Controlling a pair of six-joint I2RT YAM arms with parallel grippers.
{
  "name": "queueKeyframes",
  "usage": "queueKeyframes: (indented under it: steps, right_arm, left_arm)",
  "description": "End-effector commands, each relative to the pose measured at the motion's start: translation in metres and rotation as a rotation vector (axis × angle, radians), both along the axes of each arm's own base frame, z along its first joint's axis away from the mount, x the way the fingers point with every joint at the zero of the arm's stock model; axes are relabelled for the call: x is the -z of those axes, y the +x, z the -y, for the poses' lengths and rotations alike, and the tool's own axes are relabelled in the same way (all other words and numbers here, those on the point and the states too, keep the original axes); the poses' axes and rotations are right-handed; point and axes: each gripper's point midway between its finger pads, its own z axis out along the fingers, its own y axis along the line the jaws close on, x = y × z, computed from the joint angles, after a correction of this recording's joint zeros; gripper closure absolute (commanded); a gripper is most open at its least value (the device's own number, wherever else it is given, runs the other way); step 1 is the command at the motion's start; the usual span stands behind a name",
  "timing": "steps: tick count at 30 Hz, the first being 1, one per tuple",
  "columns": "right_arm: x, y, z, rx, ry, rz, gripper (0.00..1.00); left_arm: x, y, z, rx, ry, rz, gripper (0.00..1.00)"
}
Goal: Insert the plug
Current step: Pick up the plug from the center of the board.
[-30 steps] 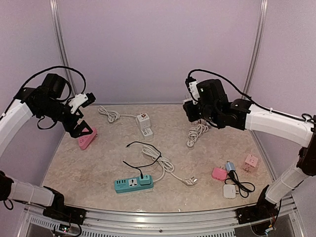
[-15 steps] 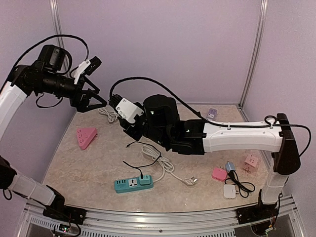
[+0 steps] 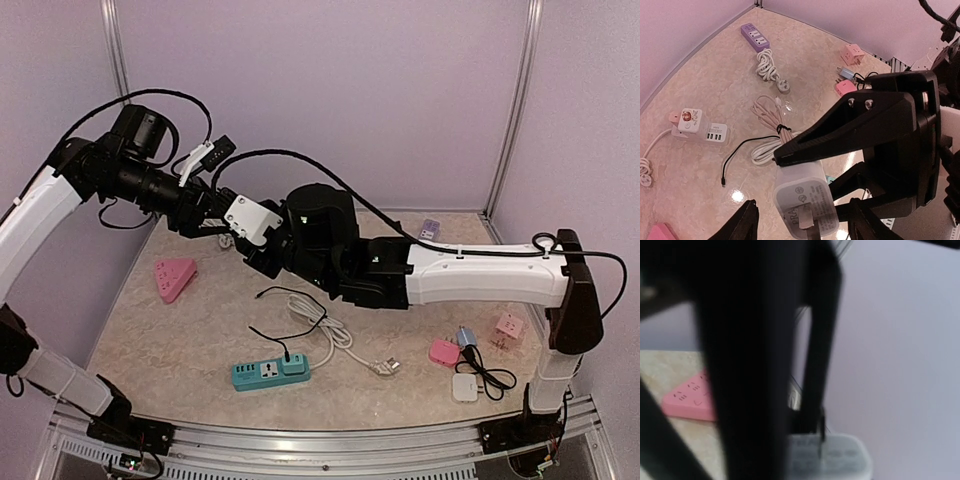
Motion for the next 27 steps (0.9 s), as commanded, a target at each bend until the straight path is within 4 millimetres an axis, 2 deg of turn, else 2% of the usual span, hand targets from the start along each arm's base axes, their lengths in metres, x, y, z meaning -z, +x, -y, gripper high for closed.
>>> queueKeyframes:
  steps: [1,4,6,10,13,14,15,16,17,18,21,23,24,27]
  right_arm:
    - [-0.012,-0.011,-0.011,-0.049,0.010,0.033,1.00]
    - [-0.010,-0.013,-0.012,-0.055,-0.002,0.036,1.00]
    - [-0.014,-0.015,-0.012,-0.060,0.009,0.038,1.00]
    - [-0.016,-0.019,-0.013,-0.071,0.008,0.045,1.00]
    - [-0.017,-0.017,-0.010,-0.055,0.013,0.037,0.98]
    - [-0.019,-0.017,-0.007,-0.047,0.026,0.026,0.78]
    - [-0.021,-0.017,-0.003,-0.040,0.042,0.013,0.53]
    - [-0.027,-0.017,0.003,-0.032,0.072,-0.002,0.32]
    - [-0.031,-0.017,0.008,-0.032,0.104,-0.023,0.18]
    - [-0.037,-0.019,0.015,-0.047,0.137,-0.052,0.10]
    - [-0.055,-0.028,0.040,-0.145,0.254,-0.175,0.02]
    - [-0.071,-0.034,0.060,-0.231,0.354,-0.258,0.01]
    - [-0.087,-0.038,0.075,-0.283,0.420,-0.286,0.00]
    - [-0.101,-0.036,0.107,-0.373,0.588,-0.404,0.00]
  left_arm:
    - [0.003,0.000,0.009,0.024,-0.020,-0.021,0.40]
    - [0.000,0.001,0.008,0.017,-0.024,-0.011,0.42]
    - [0.003,0.003,0.007,0.008,-0.016,-0.015,0.55]
    - [0.010,0.004,0.006,0.005,-0.004,-0.029,0.98]
    - [0.008,0.002,0.005,0.010,-0.004,-0.022,1.00]
    - [0.007,0.002,0.003,0.010,-0.002,-0.015,1.00]
    - [0.005,0.001,0.002,0.010,0.000,-0.008,1.00]
    - [0.000,0.000,-0.001,0.009,0.000,0.006,1.00]
    - [-0.005,0.000,-0.004,0.008,0.001,0.021,1.00]
    - [-0.009,0.001,-0.007,0.003,0.001,0.033,1.00]
    - [-0.025,-0.001,-0.017,0.003,-0.013,0.081,1.00]
    - [-0.036,-0.005,-0.023,0.011,-0.030,0.111,1.00]
    - [-0.042,-0.005,-0.025,0.011,-0.037,0.126,1.00]
    - [-0.061,-0.007,-0.030,-0.001,-0.056,0.176,1.00]
